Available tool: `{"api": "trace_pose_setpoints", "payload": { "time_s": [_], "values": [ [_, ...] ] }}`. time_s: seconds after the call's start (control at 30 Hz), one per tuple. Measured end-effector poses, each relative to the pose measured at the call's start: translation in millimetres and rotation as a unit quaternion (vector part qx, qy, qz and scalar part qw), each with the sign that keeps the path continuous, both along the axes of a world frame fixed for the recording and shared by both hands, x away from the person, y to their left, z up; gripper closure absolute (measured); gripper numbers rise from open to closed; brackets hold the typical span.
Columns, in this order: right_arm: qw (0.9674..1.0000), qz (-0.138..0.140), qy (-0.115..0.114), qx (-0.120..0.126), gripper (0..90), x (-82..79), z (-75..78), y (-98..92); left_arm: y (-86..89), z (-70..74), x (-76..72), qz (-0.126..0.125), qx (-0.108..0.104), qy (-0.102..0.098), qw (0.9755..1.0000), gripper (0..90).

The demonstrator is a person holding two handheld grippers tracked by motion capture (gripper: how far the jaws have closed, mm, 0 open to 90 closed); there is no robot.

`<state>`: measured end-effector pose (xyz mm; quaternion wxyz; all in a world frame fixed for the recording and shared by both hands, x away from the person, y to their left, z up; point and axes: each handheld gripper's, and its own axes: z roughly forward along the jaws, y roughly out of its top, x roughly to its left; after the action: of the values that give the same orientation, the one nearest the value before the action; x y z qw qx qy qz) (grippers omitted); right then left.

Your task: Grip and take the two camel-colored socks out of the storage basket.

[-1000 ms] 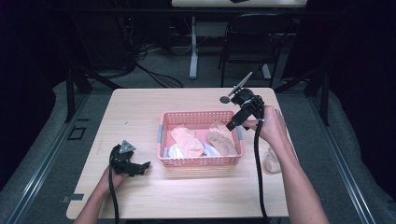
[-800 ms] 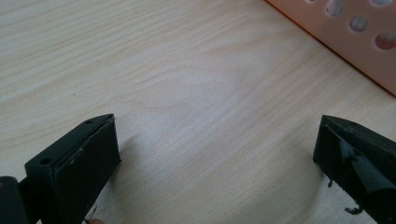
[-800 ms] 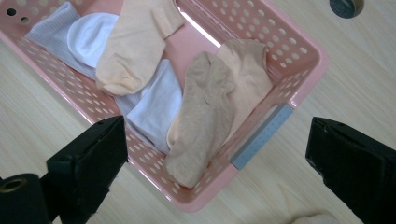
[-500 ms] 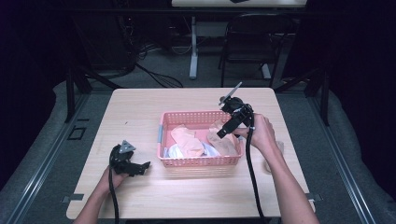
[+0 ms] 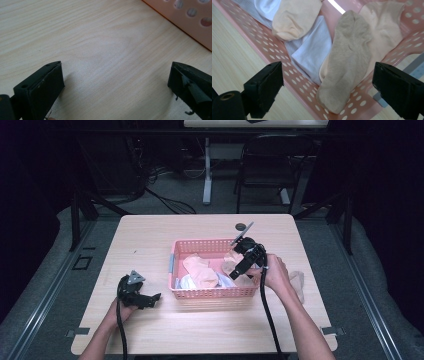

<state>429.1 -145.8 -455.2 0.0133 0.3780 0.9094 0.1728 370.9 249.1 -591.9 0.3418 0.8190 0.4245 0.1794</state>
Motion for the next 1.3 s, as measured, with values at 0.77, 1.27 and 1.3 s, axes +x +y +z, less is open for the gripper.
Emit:
{"api": "trace_pose_setpoints", "payload": {
  "time_s": [0.77, 1.27, 1.3],
  "values": [
    [0.9985, -0.03, 0.033, -0.031, 25.3, 5.0, -42.5, -5.8, 0.0, 0.0, 0.0, 0.0, 0.0, 0.0, 1.0, 0.1],
    [0.9915, -0.044, 0.045, -0.114, 85.7, 11.0, -41.4, 3.8, 0.0, 0.0, 0.0, 0.0, 0.0, 0.0, 1.0, 0.0],
    [0.9914, -0.039, 0.044, -0.117, 85.7, 10.8, -36.9, 4.6, 0.0, 0.0, 0.0, 0.0, 0.0, 0.0, 1.0, 0.0]
  ]
}}
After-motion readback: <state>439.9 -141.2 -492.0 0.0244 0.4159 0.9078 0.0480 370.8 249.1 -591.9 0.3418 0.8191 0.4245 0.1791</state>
